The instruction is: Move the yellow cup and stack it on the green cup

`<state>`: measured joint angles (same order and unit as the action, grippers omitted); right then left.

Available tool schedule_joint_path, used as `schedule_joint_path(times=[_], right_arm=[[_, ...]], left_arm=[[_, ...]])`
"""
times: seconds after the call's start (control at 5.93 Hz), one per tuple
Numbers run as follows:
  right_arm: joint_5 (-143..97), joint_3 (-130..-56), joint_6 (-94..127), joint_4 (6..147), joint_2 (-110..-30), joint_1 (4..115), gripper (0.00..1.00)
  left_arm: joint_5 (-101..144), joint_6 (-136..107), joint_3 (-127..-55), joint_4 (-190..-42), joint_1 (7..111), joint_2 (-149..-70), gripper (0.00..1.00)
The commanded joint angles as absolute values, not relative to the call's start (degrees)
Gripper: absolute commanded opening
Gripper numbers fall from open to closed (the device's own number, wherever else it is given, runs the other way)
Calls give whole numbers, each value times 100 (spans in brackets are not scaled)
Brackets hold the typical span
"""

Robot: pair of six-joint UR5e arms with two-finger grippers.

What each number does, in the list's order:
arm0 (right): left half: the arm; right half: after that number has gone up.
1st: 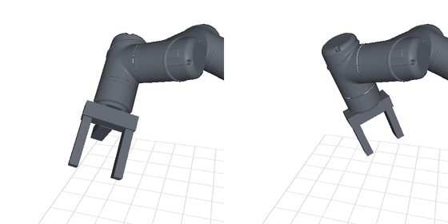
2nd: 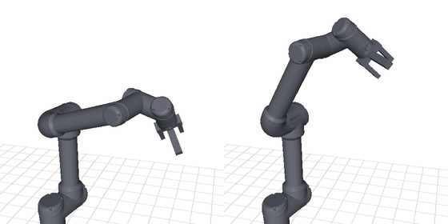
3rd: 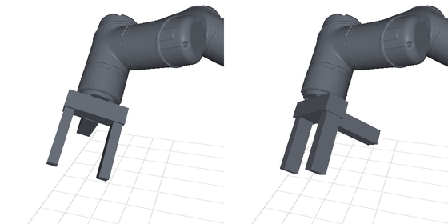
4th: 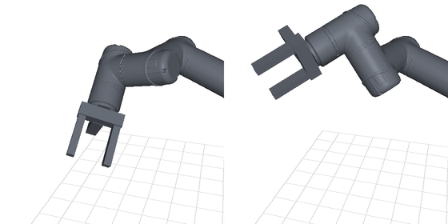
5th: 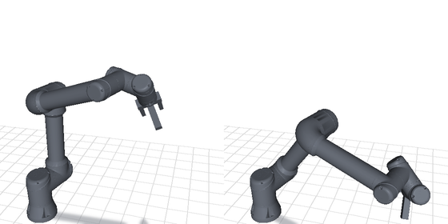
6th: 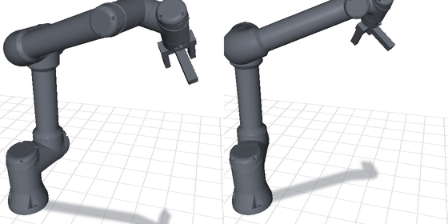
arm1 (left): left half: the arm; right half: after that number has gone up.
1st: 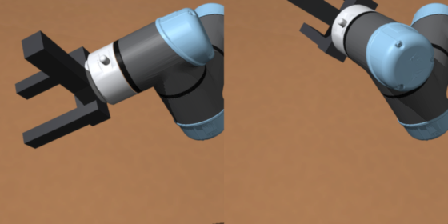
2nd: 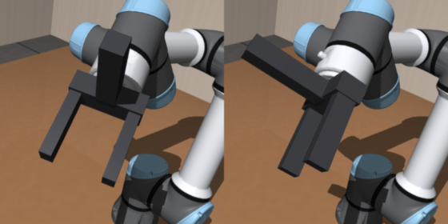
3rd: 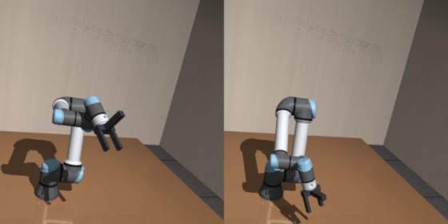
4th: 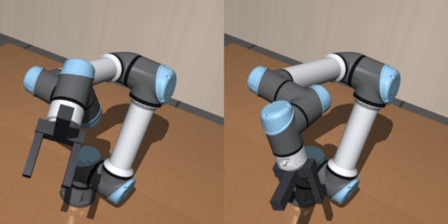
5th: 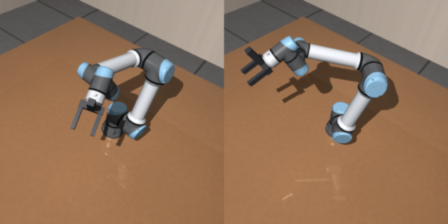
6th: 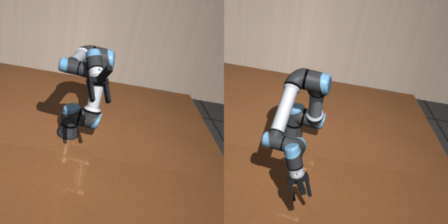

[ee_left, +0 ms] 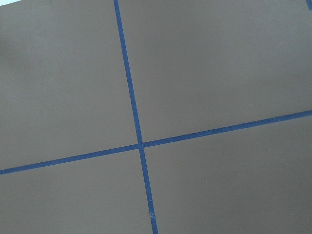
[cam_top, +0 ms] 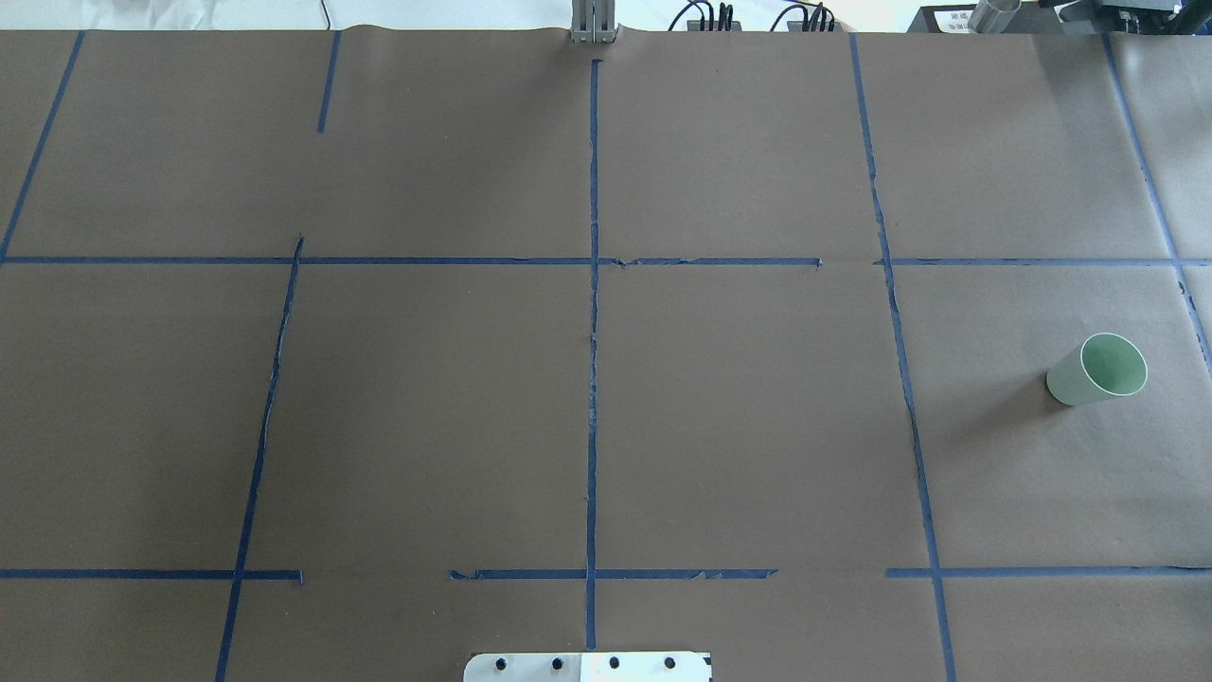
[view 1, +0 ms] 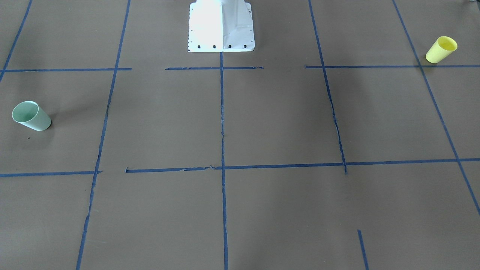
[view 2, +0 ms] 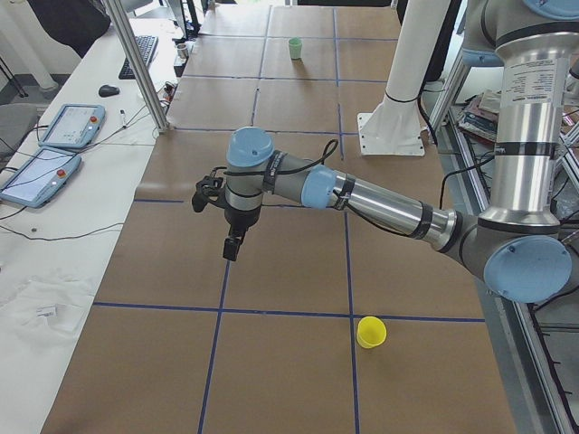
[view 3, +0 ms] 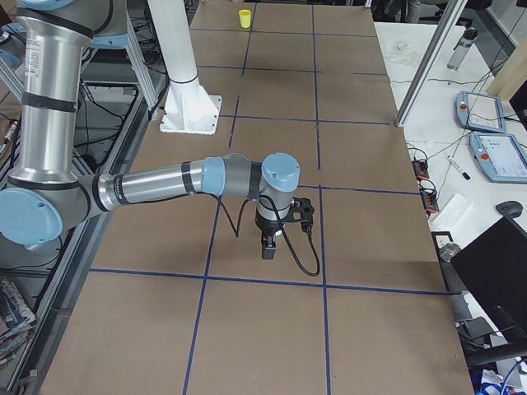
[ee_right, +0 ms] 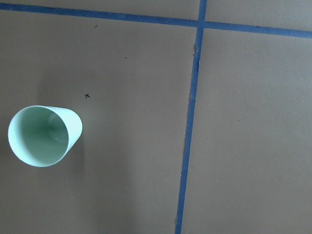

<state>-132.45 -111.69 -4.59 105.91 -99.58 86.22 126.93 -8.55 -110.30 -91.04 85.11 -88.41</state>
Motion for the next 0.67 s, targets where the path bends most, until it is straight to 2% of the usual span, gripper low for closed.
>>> schedule_joint_path(times=[0.0, 0.51], right_arm=[[-13245, -11162, -466, 10591, -9958, 8622, 100], [-13245, -11162, -466, 10591, -9958, 8622, 100]], left_arm=[[11678, -2514, -11205, -9918, 7616, -8484, 100], [10043, -5151, -11285, -10828, 6113, -7833, 100]])
